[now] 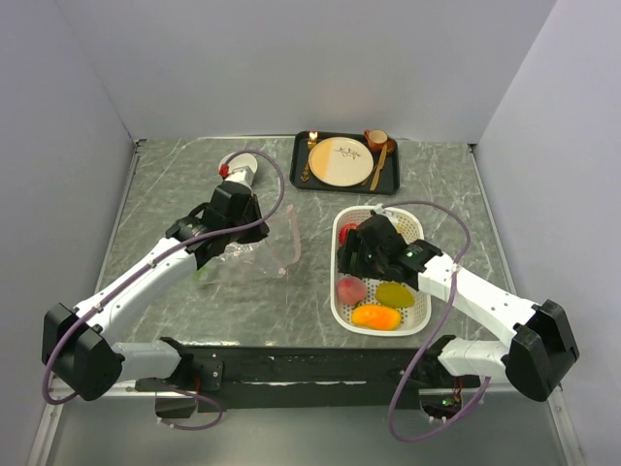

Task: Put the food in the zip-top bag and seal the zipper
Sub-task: Adjust the zipper on the food storage bag, then pick up the fake fruit from the bin.

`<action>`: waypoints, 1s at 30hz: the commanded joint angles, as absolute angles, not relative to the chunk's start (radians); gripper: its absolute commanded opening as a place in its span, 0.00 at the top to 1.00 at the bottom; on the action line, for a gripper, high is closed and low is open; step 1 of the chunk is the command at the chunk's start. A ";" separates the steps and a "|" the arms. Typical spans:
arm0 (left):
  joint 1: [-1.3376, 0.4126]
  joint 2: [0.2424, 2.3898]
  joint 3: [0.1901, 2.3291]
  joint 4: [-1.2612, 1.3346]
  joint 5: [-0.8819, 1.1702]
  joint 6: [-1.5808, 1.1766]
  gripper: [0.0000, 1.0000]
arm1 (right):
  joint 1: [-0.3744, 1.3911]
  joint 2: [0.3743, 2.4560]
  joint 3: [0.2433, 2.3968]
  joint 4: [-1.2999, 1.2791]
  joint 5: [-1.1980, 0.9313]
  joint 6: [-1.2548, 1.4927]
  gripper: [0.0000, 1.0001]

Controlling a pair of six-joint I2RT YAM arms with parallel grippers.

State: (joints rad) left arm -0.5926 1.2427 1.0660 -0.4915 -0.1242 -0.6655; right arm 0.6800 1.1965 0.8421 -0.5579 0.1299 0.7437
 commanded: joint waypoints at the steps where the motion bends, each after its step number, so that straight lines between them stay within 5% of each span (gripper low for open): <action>1: -0.604 1.226 1.062 -0.451 -0.120 -0.632 0.99 | 0.689 1.189 0.828 -0.597 0.127 0.790 0.09; 15: -0.612 1.203 1.040 -0.448 -0.117 -0.637 0.99 | 0.689 1.293 0.739 -0.447 0.029 0.792 0.12; 25: -0.618 1.209 1.052 -0.463 -0.133 -0.630 0.99 | 0.689 1.243 0.716 -0.399 0.051 0.785 0.67; 30: -0.621 1.219 1.060 -0.466 -0.135 -0.627 0.99 | 0.689 1.175 0.736 -0.416 0.089 0.781 0.73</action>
State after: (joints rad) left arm -0.6144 1.2331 1.0466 -0.4774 -0.1280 -0.6460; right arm 0.6846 1.2442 0.7208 -0.4316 0.0414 0.7898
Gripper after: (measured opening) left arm 0.021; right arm 0.790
